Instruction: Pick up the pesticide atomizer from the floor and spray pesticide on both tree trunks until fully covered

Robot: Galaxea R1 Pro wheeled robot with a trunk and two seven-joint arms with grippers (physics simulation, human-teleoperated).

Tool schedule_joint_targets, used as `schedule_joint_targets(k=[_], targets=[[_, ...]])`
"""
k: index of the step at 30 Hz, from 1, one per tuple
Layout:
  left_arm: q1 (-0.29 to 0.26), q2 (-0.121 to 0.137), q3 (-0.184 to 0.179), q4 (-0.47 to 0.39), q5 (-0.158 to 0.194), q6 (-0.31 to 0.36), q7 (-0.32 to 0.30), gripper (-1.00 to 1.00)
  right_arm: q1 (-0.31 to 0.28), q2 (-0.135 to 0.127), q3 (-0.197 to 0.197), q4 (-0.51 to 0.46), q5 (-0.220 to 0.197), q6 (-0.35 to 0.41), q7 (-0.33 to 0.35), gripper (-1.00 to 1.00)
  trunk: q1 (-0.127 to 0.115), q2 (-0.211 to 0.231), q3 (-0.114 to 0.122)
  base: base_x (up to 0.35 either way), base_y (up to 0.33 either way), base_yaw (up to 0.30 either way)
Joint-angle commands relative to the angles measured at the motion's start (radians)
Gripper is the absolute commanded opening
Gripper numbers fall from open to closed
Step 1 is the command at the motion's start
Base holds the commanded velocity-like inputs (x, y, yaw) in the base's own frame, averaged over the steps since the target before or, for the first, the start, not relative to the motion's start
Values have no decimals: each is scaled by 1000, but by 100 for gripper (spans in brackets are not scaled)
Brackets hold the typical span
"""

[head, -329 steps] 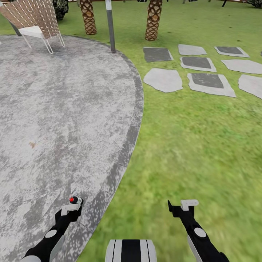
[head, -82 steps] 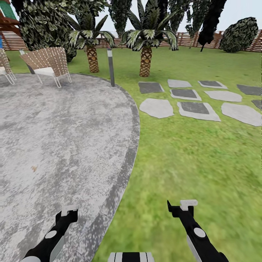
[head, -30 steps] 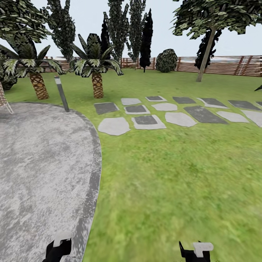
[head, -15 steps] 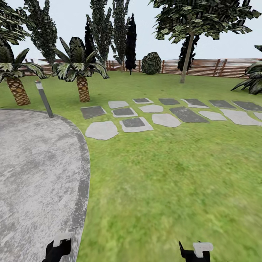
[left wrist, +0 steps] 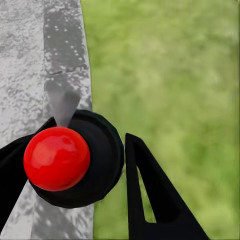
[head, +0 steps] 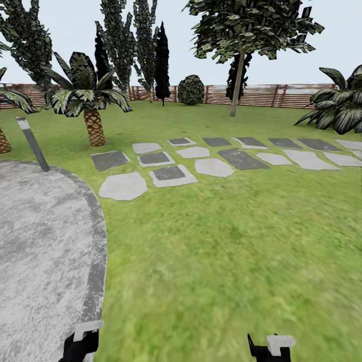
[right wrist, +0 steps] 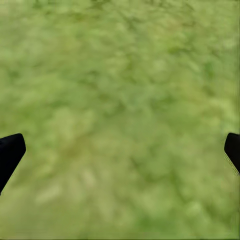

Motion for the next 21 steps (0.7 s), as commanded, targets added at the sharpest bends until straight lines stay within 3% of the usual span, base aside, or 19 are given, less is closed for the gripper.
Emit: schedule_joint_targets(k=[1,11,21], targets=[[-1,0,4,1,1,-3,-4,-100,-1,0,0,1,0,-3,0,100,0,0,-1,337,0,-31],[-1,0,4,1,1,-3,-2,-100,-1,1,0,1,0,-3,-1,100,0,0,-1,338,0,-23],[-1,0,4,2,-2,-3,-3,-100,-1,5,1,-1,0,-2,-1,100,0,0,-8,338,0,-234]])
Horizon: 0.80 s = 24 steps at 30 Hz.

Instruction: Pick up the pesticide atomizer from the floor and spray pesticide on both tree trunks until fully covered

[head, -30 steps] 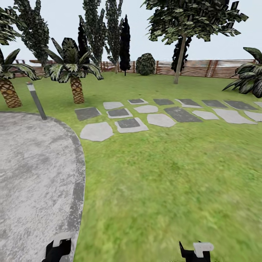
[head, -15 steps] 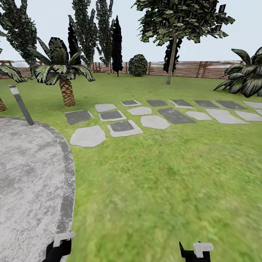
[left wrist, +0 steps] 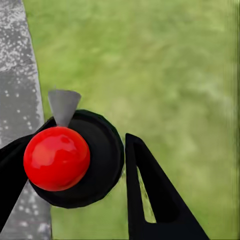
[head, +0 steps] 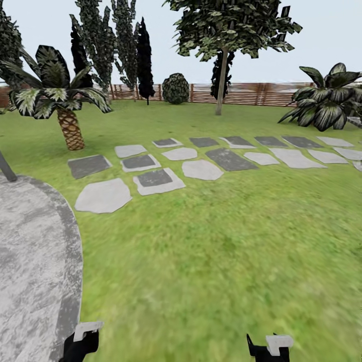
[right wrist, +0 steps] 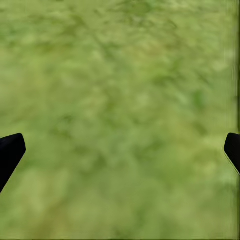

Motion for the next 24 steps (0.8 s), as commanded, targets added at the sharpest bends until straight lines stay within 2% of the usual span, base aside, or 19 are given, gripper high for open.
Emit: schedule_joint_targets(k=[1,15,24], targets=[[0,0,4,1,1,-3,-4,-100,-1,0,0,1,0,-3,0,100,0,0,-2,338,0,-204],[0,0,4,1,1,-3,-3,-100,-1,0,0,1,0,-4,0,100,0,0,-20,338,0,-184],[0,0,4,1,1,-3,-3,-100,-1,-1,0,1,2,-3,1,100,0,0,-22,338,0,-31]])
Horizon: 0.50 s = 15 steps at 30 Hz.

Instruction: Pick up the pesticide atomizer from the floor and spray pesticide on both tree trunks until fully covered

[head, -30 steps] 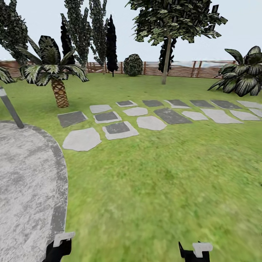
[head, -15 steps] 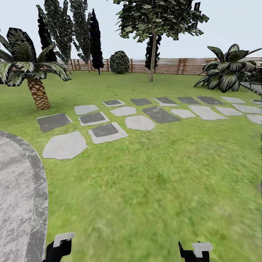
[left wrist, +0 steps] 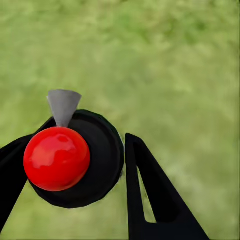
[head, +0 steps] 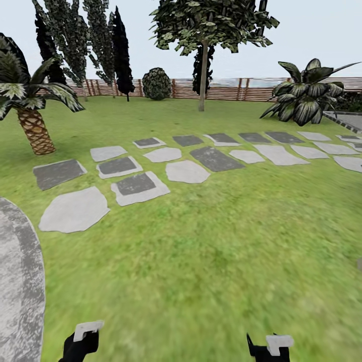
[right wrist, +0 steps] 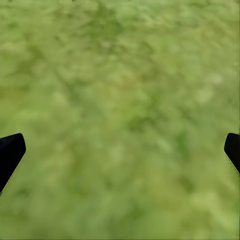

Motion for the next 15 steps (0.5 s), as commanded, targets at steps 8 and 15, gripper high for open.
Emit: schedule_joint_targets(k=[8,15], targets=[[-1,0,4,26,1,-4,-3,-100,-1,0,0,1,0,-3,0,100,0,0,-1,338,0,0],[-1,0,4,31,1,-3,-2,-100,-1,0,0,2,1,-3,0,100,0,0,-1,338,0,0]])
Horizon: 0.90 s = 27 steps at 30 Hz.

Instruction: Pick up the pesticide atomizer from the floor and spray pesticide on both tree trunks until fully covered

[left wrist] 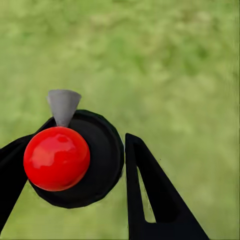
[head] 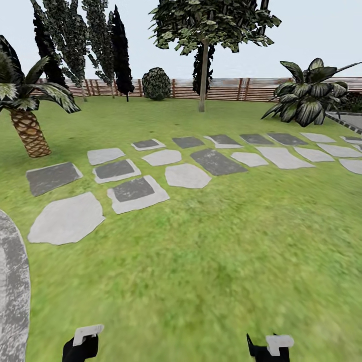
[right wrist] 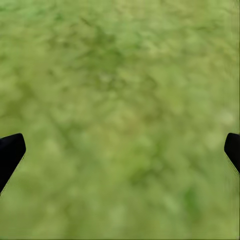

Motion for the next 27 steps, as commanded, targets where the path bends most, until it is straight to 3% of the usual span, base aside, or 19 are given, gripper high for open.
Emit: schedule_joint_targets(k=[1,27], targets=[[-1,0,4,1,1,-3,-3,-100,-1,0,0,1,1,-3,0,100,0,0,-1,338,0,0],[-1,0,4,1,1,-4,-3,-100,-1,1,0,3,1,-3,0,100,0,0,-1,338,0,0]])
